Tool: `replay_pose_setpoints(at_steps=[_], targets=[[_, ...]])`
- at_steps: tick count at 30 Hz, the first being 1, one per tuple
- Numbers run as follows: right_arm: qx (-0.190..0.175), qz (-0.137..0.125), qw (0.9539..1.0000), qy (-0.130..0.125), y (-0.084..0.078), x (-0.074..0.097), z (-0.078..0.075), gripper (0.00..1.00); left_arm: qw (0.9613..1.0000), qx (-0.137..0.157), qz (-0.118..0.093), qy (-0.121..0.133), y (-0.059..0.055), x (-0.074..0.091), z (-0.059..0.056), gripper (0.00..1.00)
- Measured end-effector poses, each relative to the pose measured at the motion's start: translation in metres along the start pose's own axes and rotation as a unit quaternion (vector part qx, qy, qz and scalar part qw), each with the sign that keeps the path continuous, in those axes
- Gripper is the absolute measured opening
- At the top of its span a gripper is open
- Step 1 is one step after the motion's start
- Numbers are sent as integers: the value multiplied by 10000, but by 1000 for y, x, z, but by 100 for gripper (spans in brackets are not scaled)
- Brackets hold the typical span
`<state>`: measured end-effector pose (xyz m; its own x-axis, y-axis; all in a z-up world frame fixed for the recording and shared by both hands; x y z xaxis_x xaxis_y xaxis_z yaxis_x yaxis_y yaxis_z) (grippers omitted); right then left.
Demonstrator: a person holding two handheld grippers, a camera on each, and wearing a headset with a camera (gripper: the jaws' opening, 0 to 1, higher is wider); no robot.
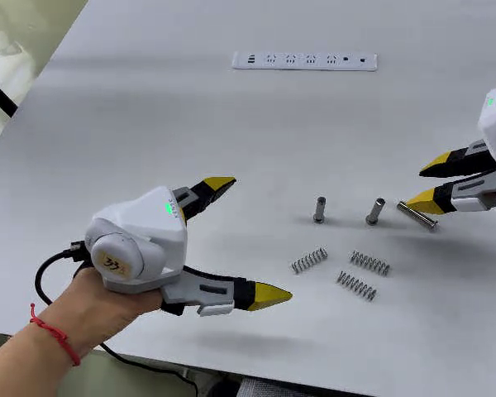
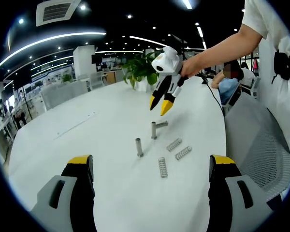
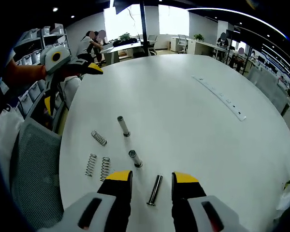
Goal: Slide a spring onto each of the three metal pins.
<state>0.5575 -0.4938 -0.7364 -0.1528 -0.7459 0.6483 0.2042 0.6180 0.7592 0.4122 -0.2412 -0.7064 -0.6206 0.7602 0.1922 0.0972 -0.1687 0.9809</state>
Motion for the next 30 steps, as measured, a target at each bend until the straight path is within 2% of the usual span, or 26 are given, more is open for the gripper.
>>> replay_pose_setpoints(at_steps=[14, 22, 30], targets=[[-30, 671, 9977, 36, -13, -25, -4, 22, 10000, 59, -48, 20, -3, 3, 0, 99], [-154, 906, 9957, 53, -19, -39, -8, 20, 9999, 90, -54, 30, -6, 4, 1, 99], [-193, 1116, 9936, 37, -23, -43, -7, 18, 9999, 116, -47, 46, -9, 6, 3, 99]])
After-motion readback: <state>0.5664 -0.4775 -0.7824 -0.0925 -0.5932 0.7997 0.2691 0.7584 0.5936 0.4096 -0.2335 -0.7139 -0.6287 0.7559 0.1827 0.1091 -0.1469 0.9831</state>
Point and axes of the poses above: the centre of the closed fingertips' face, and the gripper's own axes: x roughly backward along the fingers, z roughly to its left, y roughly out of its top, the point moved 7 cm from there along x, roughly backward along the fingers, and after that the axes turned 14 degrees about -z, right-handed, at the moved point
